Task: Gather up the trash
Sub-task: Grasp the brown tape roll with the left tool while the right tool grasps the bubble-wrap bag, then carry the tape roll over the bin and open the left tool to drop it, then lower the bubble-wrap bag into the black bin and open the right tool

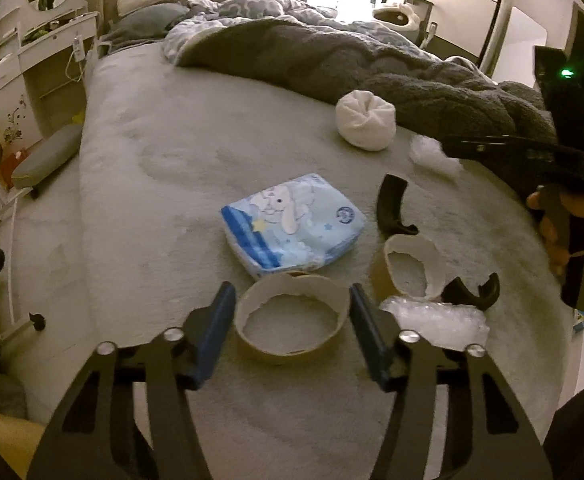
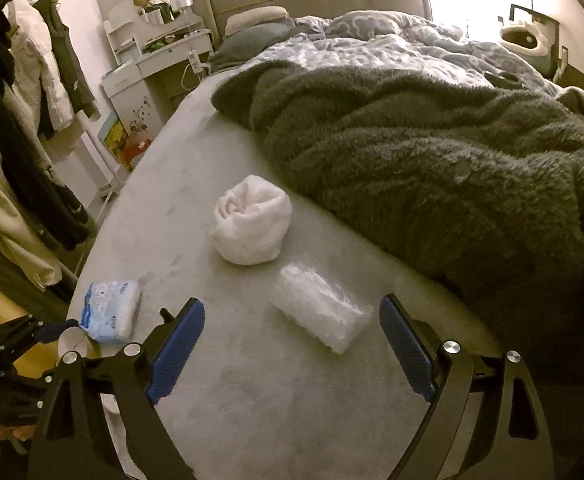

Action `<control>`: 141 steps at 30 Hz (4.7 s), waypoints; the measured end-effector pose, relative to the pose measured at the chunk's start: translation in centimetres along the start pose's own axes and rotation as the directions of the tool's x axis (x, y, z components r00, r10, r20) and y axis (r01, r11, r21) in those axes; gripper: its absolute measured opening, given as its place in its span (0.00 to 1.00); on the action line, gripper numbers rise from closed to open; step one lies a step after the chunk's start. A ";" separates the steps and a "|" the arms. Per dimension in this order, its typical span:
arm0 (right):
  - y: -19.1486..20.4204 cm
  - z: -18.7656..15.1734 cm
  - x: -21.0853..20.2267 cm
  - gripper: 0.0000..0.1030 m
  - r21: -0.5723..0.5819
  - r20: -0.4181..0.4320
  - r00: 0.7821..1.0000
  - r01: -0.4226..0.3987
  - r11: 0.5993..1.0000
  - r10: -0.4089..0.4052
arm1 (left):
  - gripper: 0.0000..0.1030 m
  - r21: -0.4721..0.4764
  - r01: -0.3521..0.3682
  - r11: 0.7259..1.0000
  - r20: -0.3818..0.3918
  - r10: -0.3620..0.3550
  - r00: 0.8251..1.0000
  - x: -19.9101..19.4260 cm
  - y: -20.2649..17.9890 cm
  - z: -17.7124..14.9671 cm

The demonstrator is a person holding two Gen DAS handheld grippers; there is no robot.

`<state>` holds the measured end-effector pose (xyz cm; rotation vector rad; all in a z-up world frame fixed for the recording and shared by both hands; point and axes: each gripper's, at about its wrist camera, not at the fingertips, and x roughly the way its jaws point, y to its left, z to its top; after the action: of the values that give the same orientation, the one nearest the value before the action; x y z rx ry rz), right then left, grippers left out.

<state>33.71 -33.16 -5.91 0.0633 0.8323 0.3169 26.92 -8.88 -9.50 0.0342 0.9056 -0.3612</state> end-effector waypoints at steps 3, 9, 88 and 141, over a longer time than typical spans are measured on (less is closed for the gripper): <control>0.1 0.1 0.7 0.87 -0.001 -0.001 1.000 0.020 1.000 -0.020 | 0.54 0.006 0.007 1.000 0.005 -0.007 1.000 -0.2 -0.2 -0.1; -0.6 0.3 1.9 0.87 0.038 -0.007 0.996 0.084 0.996 -0.084 | 0.54 -0.020 0.018 1.000 0.030 -0.017 0.999 -1.0 0.6 0.0; 21.3 -5.6 -7.5 0.60 -0.221 -0.032 0.985 -0.175 0.959 0.172 | 0.54 -0.297 -0.249 0.922 -0.019 0.256 0.967 -12.6 13.0 -11.7; 40.7 -14.0 9.9 0.60 -0.332 -0.440 0.881 -0.340 0.880 0.174 | 0.66 -0.477 -0.220 0.851 -0.255 0.106 0.961 -12.6 24.2 -24.3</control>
<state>19.41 7.55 -15.16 -0.2871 1.1525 0.7757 9.08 21.89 -17.73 -0.3358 1.1873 0.0515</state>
